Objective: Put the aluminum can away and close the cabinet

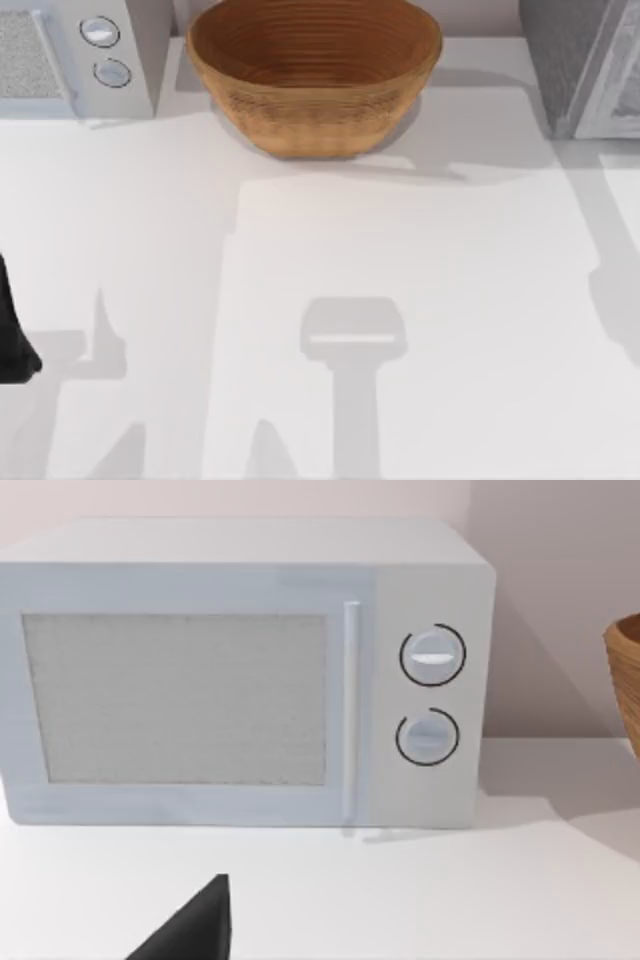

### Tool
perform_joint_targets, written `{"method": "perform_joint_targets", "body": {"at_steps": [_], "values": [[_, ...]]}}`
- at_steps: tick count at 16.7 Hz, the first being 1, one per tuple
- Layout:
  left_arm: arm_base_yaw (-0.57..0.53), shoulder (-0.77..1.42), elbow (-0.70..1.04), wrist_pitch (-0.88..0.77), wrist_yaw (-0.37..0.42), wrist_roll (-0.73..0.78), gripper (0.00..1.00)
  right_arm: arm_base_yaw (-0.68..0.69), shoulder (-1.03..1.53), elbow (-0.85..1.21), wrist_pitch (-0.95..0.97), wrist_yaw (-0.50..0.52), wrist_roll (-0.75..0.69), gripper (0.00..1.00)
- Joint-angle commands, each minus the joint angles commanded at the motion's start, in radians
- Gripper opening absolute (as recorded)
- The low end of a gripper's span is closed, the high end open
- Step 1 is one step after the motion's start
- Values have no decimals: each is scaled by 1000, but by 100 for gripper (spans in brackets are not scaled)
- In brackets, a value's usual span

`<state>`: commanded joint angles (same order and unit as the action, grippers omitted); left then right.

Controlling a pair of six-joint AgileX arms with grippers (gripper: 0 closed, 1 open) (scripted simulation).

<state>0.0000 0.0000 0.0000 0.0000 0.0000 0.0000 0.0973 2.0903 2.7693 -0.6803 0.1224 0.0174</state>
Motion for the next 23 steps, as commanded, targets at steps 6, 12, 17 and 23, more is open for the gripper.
{"method": "perform_joint_targets", "body": {"at_steps": [6, 12, 17, 23], "values": [[0, 0, 0, 0, 0, 0, 100, -1, -71, -94, 23, -4, 0, 100], [0, 0, 0, 0, 0, 0, 100, -16, -376, -498, 122, -22, -3, 100], [0, 0, 0, 0, 0, 0, 100, -35, -746, -988, 242, -44, -6, 100], [0, 0, 0, 0, 0, 0, 100, -59, -1244, -1646, 405, -73, -10, 100]]}}
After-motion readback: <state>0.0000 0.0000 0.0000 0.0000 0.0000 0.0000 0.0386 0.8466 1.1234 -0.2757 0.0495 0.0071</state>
